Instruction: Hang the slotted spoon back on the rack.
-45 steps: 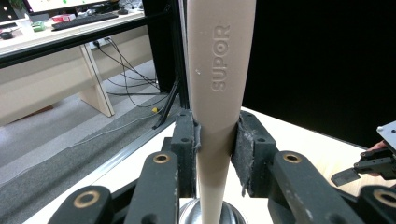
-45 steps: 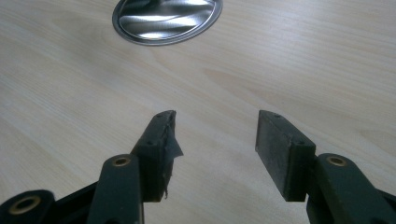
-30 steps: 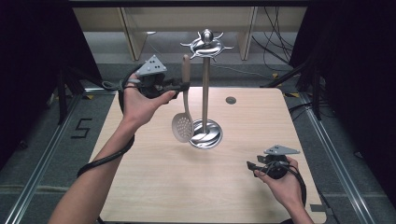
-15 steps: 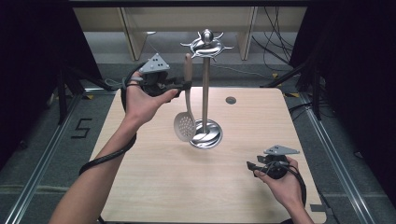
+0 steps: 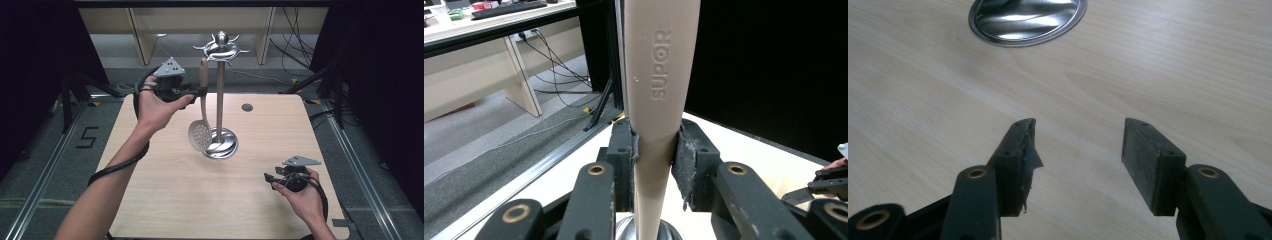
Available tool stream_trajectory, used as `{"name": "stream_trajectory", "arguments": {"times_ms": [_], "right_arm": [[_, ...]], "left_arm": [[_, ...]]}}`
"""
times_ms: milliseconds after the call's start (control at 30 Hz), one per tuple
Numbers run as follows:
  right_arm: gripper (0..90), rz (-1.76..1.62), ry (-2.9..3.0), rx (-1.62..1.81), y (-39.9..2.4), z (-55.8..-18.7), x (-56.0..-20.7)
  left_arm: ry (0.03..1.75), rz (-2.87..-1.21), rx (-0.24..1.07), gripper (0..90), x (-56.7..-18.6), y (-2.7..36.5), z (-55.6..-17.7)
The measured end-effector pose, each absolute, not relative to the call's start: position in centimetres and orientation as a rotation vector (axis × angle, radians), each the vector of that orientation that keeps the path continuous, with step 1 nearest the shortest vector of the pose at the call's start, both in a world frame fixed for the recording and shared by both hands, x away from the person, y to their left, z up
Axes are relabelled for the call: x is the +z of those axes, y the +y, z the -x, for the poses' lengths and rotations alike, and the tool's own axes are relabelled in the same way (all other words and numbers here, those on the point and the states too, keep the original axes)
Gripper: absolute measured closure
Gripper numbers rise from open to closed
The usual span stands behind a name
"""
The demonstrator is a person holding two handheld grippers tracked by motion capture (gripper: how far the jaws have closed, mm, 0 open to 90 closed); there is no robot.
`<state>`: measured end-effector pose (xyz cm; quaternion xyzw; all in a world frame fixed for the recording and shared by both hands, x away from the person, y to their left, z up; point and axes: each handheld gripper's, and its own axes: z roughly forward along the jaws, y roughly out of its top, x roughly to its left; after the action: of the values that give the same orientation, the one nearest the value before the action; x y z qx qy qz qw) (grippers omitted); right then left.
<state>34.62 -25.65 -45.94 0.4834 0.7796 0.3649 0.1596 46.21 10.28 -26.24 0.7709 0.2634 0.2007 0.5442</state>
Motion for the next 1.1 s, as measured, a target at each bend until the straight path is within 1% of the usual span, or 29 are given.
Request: {"name": "stream_trajectory", "arguments": {"times_ms": [400,433,467,533,667,800,867,900,933,967,1000,1033,1100], "right_arm": [[47.6,-1.381,2.229,1.044,-25.6,-34.6,-45.9],[47.6,-1.381,2.229,1.044,-25.6,-34.6,-45.9],[47.6,-1.369,2.238,1.043,-25.8,-34.7,-45.9],[47.6,-1.346,2.237,1.048,-25.8,-34.8,-46.0],[47.6,-1.354,2.228,1.047,-25.8,-34.7,-45.8],[47.4,-1.356,2.222,1.047,-25.8,-34.6,-45.8],[47.3,-1.358,2.224,1.045,-25.8,-34.6,-45.8],[47.3,-1.362,2.232,1.054,-25.8,-34.7,-45.9],[47.3,-1.366,2.236,1.055,-25.7,-34.6,-45.8],[47.3,-1.366,2.236,1.073,-25.7,-34.7,-45.9],[47.2,-1.367,2.236,1.055,-25.7,-34.6,-45.8],[47.2,-1.361,2.232,1.052,-25.8,-34.7,-45.8],[47.2,-1.361,2.231,1.053,-25.8,-34.7,-45.8]], "left_arm": [[0.621,-1.803,0.480,69.0,-26.7,9.9,-46.5],[0.621,-1.803,0.480,66.5,-26.7,9.9,-46.5],[0.626,-1.785,0.475,60.8,-26.7,10.3,-46.3],[0.630,-1.780,0.477,53.9,-26.8,10.5,-46.1],[0.637,-1.812,0.507,44.5,-27.6,12.0,-44.7],[0.674,-1.833,0.511,36.5,-29.9,13.7,-43.1],[0.683,-1.836,0.509,34.4,-30.6,14.2,-42.7],[0.710,-1.840,0.507,33.7,-32.1,15.2,-42.1],[0.710,-1.840,0.507,33.1,-32.1,15.2,-42.1],[0.741,-1.840,0.496,32.9,-33.6,16.2,-41.4],[0.741,-1.840,0.496,32.9,-33.6,16.2,-41.4],[0.759,-1.854,0.497,32.9,-35.3,17.2,-40.8],[0.769,-1.863,0.500,32.9,-36.0,17.5,-40.4]]}}
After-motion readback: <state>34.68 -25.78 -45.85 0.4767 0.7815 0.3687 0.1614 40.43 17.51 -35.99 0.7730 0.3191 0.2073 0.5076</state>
